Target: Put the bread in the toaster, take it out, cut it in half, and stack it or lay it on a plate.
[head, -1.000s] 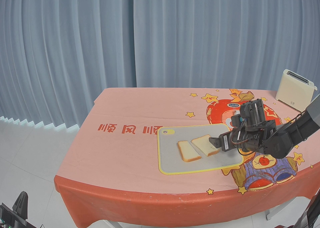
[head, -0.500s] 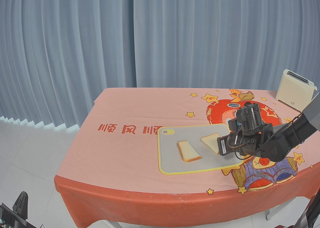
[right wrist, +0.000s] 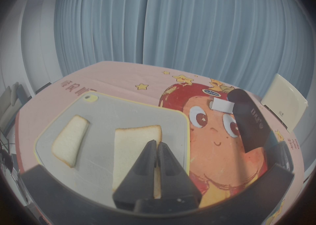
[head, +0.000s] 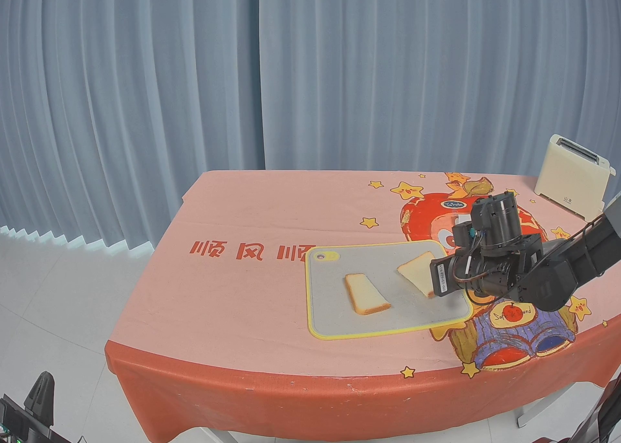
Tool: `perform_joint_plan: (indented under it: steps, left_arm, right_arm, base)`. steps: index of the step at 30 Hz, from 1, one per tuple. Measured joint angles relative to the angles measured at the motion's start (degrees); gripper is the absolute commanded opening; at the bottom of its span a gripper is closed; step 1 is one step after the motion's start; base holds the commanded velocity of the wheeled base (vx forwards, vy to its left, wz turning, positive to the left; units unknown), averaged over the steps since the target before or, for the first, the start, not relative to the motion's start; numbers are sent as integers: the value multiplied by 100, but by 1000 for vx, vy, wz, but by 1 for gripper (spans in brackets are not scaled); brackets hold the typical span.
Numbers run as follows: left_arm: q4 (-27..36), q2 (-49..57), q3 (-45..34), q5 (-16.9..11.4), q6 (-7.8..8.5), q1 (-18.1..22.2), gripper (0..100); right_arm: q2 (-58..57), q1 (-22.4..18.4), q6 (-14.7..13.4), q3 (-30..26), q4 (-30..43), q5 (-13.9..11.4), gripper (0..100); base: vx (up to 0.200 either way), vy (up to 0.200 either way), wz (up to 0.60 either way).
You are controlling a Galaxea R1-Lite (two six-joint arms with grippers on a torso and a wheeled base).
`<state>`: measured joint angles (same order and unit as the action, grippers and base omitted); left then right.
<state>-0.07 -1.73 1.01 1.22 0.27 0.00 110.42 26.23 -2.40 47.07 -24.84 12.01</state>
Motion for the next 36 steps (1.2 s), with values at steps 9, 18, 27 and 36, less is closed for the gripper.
perform_joint_plan:
  steps: [9, 18, 27, 36]
  left_arm:
    - [0, 0, 0, -2, 0, 0, 0]
    - [-2, 0, 0, 0, 0, 2, 0]
    - [0, -2, 0, 20, 0, 0, 0]
    - [0, -2, 0, 23, 0, 0, 0]
  right_arm:
    - [-679, -30, -30, -308, -33, 44, 0]
    - [-1265, -61, -35, -680, -50, 160, 0]
    - [-1586, -38, -41, -873, -50, 171, 0]
    - [-1814, -66, -41, -1072, -96, 171, 0]
  base:
    - [0, 0, 0]
    - [0, 0, 0]
    - [0, 0, 0]
    - [0, -178, 0]
